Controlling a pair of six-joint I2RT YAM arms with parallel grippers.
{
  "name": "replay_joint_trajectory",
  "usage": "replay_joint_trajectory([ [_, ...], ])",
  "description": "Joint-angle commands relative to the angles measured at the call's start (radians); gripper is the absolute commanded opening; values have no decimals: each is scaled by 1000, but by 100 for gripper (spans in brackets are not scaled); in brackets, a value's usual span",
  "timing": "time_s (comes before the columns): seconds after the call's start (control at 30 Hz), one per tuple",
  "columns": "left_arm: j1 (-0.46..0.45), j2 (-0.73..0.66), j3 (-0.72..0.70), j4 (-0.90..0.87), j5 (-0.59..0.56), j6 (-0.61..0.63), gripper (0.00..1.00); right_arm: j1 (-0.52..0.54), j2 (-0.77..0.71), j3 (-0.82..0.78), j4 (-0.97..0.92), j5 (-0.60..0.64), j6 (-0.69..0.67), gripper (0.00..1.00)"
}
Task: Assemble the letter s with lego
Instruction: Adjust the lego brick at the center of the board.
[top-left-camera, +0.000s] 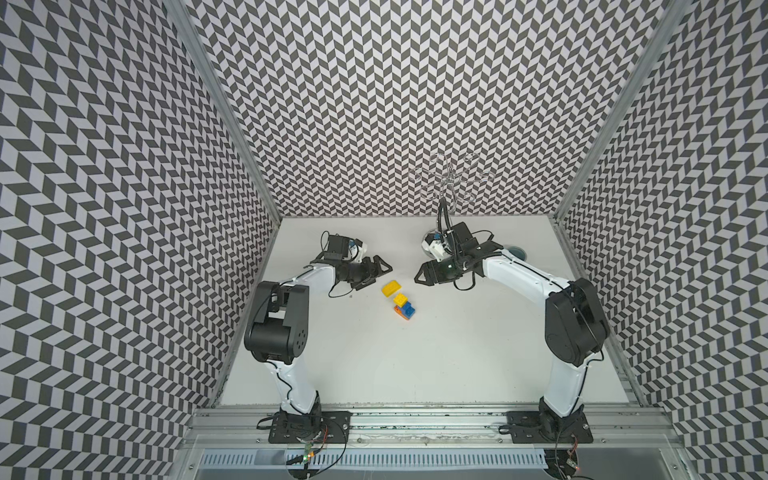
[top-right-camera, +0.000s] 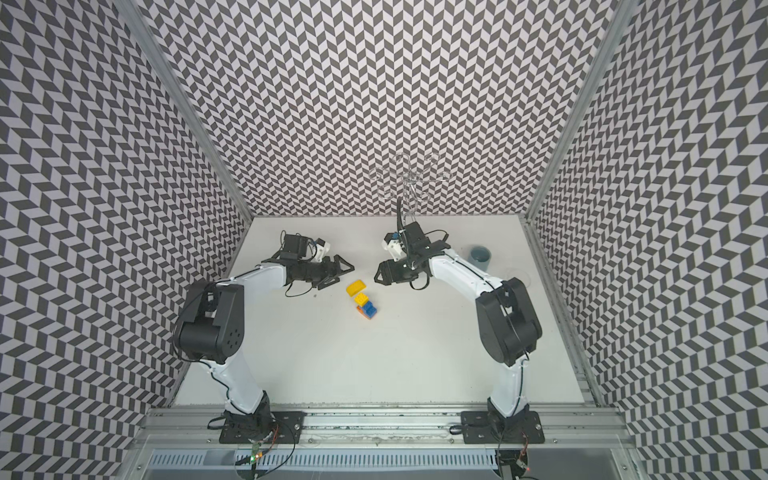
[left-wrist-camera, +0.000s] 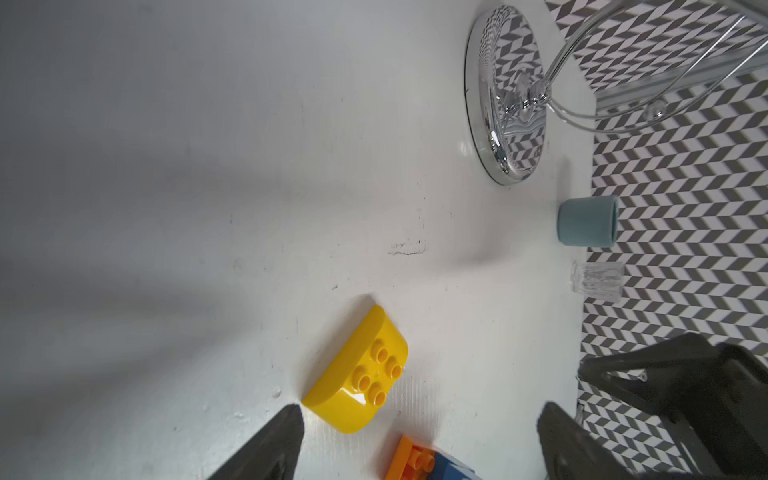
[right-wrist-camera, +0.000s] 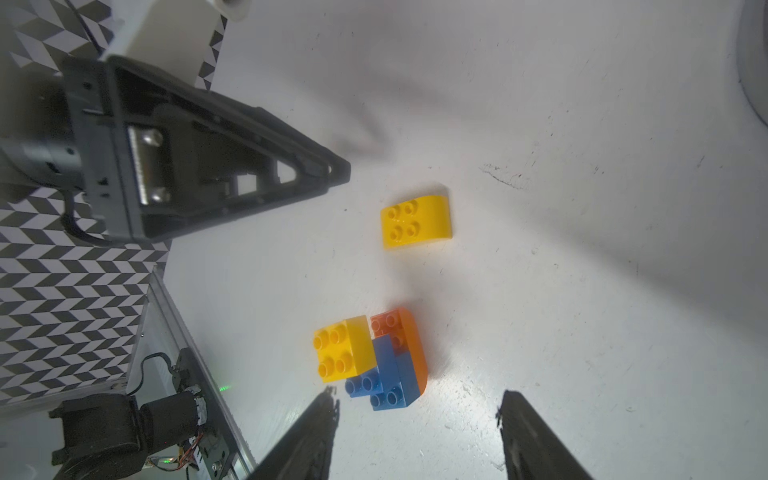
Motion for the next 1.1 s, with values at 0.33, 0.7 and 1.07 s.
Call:
replay_joint_trajectory([
  [0.33,-118,51,117,-355,-529,394,83,-46,-124,-93,57,-71,-4,64],
  [0.7,-200,179,270,-431,-519,455,82,-46,-124,-117,54,-55,-15,64],
  [1.07,-203,251,393,-517,-598,442,79,-50,-122,-120,43,-45,-38,64],
])
